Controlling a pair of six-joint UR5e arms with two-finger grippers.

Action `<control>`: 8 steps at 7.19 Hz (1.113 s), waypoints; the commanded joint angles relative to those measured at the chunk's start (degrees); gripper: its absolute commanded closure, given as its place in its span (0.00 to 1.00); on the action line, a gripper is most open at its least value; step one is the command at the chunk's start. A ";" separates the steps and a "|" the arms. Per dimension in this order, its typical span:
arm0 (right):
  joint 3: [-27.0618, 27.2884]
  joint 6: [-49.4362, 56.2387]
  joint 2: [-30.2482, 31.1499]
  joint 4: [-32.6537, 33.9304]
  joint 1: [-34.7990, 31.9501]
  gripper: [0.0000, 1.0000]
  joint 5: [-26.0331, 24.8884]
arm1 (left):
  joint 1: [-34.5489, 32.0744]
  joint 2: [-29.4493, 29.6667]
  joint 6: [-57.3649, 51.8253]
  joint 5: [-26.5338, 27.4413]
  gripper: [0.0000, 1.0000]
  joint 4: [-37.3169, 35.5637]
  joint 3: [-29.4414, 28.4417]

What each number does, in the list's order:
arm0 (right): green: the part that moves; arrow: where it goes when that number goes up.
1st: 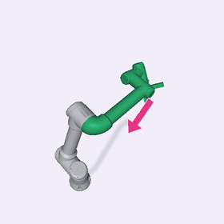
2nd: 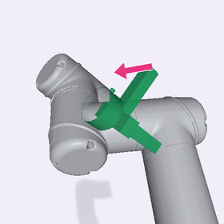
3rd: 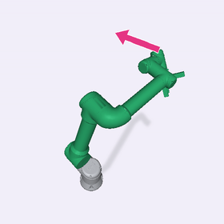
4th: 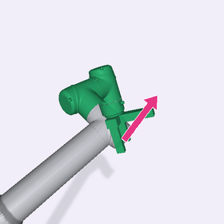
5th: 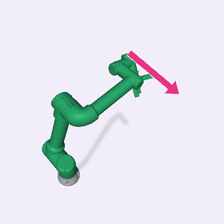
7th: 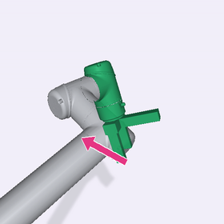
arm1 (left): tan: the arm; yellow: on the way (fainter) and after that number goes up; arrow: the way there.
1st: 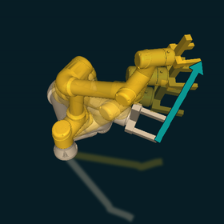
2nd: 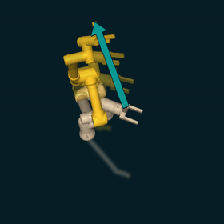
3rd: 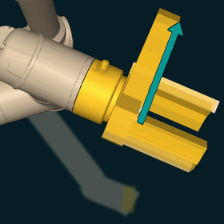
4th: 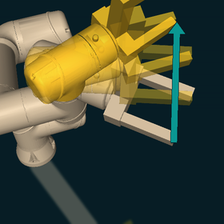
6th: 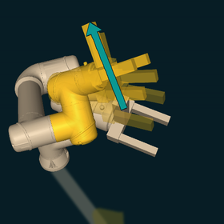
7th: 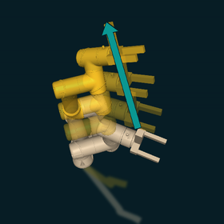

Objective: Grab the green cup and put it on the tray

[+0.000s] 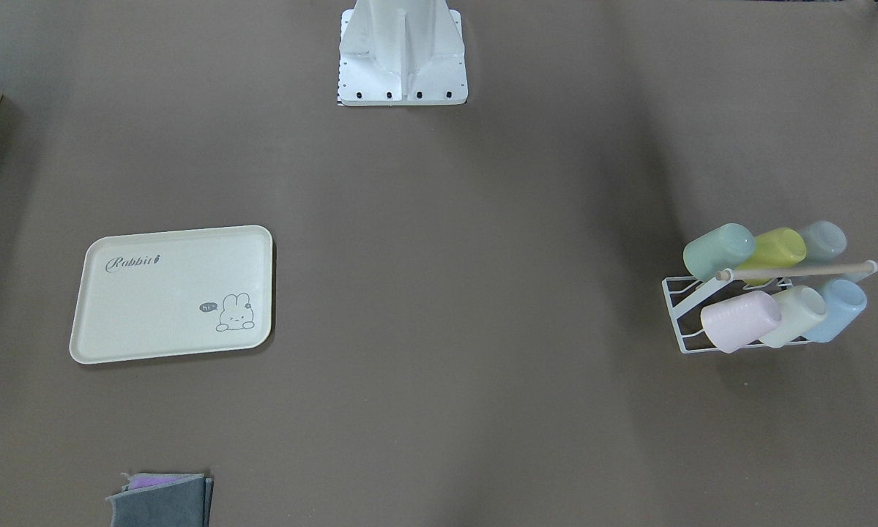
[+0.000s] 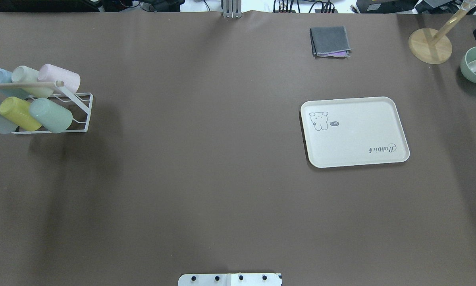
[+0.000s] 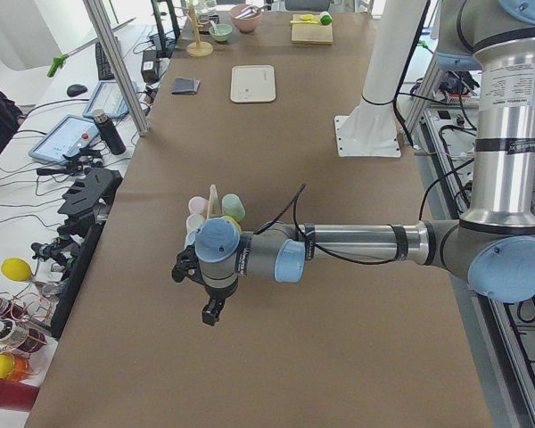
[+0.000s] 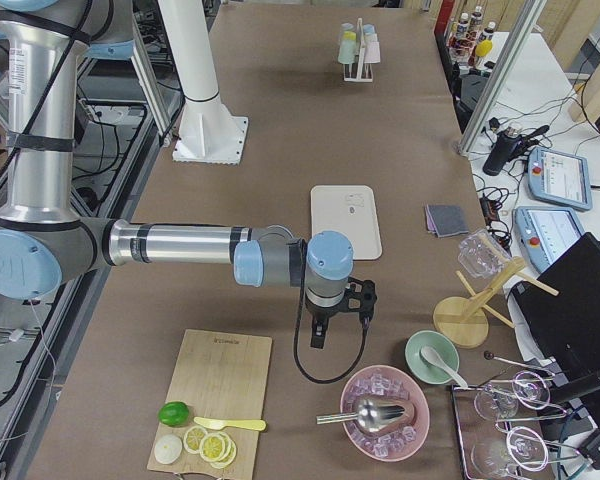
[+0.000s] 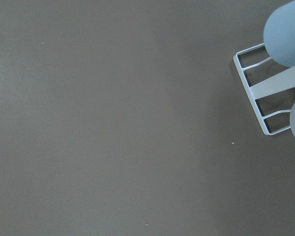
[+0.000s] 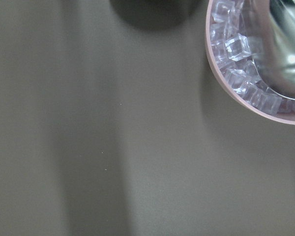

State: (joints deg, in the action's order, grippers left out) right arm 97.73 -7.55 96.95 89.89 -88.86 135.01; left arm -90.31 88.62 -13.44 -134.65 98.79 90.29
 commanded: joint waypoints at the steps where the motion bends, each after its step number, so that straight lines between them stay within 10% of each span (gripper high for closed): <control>1: -0.08 0.00 0.08 0.11 0.00 0.00 -0.01 | -0.30 -0.38 -0.27 -0.17 0.02 0.09 0.06; 8: -0.26 0.08 0.87 -2.08 0.61 0.00 -7.21 | -0.13 0.41 -0.10 0.00 0.02 0.00 -0.02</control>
State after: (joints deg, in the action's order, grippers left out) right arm 97.68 -7.56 97.81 88.28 -88.51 128.69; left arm -90.45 88.94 -13.55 -134.63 98.79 90.33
